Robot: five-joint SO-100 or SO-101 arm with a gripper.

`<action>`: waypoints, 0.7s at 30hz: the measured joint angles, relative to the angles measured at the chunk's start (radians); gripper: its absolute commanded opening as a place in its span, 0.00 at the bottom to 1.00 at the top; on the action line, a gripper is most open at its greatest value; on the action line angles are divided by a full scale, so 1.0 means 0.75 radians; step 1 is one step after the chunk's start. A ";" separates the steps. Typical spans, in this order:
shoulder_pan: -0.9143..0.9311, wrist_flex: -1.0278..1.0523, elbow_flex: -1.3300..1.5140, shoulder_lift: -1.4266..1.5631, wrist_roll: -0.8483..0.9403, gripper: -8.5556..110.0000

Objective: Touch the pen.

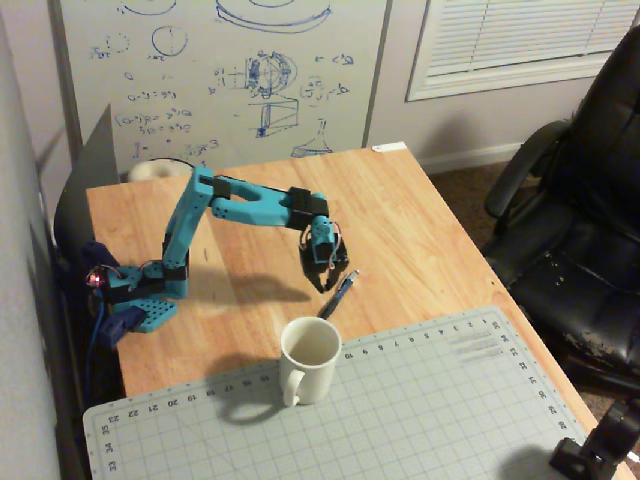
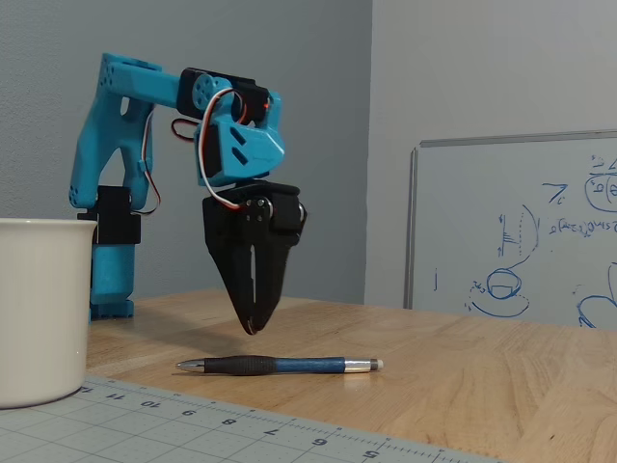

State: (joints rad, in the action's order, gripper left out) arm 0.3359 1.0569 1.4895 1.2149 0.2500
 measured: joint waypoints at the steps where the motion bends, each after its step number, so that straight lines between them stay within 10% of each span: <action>1: 0.000 0.000 -0.033 -0.022 0.000 0.08; 21: 0.088 0.000 -0.213 -0.151 0.000 0.08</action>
State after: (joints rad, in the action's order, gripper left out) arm 0.4019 1.0569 1.3300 1.1014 0.2500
